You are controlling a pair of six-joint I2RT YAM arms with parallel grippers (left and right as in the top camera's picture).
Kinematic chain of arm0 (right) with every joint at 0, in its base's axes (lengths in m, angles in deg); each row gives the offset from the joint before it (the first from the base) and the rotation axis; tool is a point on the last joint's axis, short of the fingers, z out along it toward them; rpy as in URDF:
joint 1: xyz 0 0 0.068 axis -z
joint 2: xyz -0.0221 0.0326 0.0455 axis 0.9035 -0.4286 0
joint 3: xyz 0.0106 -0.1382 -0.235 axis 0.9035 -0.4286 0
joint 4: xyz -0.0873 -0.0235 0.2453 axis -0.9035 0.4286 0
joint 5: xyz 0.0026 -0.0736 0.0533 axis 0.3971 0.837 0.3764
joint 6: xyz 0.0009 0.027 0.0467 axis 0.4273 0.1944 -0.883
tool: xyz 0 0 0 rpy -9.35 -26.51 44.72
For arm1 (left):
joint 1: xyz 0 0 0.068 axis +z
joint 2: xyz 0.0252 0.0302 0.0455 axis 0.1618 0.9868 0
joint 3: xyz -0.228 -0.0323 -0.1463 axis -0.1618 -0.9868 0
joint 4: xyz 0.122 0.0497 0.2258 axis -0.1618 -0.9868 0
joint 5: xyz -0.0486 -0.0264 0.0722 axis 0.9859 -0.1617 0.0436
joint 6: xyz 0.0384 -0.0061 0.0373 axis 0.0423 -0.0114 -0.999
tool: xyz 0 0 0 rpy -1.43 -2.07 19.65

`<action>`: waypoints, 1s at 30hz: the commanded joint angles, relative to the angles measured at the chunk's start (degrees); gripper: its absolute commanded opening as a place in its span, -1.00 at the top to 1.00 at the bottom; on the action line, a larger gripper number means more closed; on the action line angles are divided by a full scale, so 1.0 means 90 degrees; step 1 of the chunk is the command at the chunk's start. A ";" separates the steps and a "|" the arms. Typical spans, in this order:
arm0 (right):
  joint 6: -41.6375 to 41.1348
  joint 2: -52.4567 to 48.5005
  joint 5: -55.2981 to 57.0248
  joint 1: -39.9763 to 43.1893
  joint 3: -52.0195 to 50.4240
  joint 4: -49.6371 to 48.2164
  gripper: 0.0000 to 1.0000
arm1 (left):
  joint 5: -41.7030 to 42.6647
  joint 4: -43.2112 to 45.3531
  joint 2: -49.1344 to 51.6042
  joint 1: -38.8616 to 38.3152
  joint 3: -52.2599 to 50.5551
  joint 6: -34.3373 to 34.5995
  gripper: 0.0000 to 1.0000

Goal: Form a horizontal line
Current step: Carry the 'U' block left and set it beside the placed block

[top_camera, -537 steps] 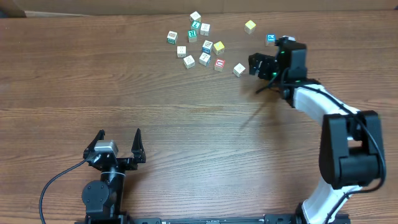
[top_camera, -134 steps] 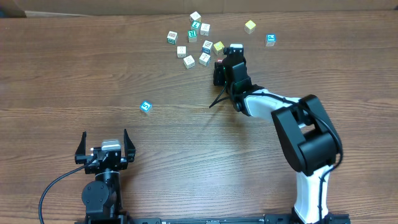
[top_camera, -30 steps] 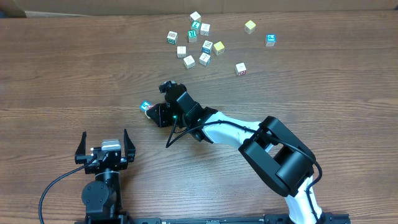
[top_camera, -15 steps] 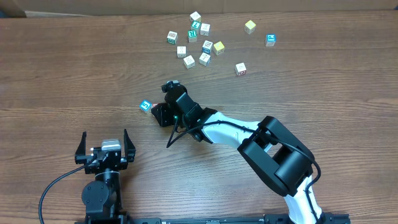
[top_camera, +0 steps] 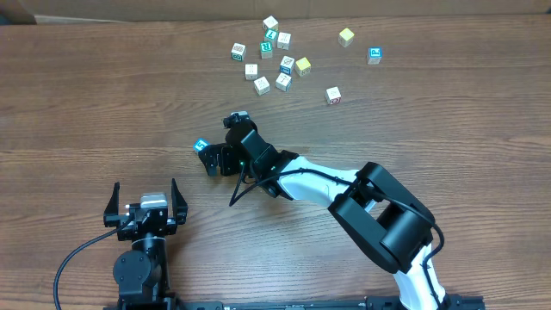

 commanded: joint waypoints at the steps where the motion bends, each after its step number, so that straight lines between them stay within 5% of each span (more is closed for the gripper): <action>1: -0.0007 0.0423 0.0119 0.0119 -0.0017 0.0381 -1.00 | -0.0056 0.0002 -0.0036 -0.0041 -0.0029 -0.0121 -0.99; 4: -0.0046 0.0663 0.0483 0.0223 -0.0017 0.0879 -1.00 | -0.0056 0.0005 -0.0036 -0.0041 -0.0029 -0.0121 -0.99; 6: -0.0058 0.0690 0.0435 0.0287 -0.0017 0.0998 -0.54 | -0.0056 0.0005 -0.0036 -0.0041 -0.0029 -0.0121 -0.99; 7: -0.0056 0.0687 0.0389 0.0308 -0.0017 0.1073 -0.08 | -0.0056 0.0002 -0.0036 -0.0041 -0.0029 -0.0121 -0.99; 12: -0.0056 0.0639 0.0075 0.0248 -0.0019 0.1282 0.87 | -0.0056 0.0002 -0.0036 -0.0041 -0.0029 -0.0121 -0.99; 30: -0.0024 0.0296 -0.0991 0.0202 -0.0019 0.1037 0.92 | -0.0056 0.0002 -0.0036 -0.0041 -0.0029 -0.0121 -0.99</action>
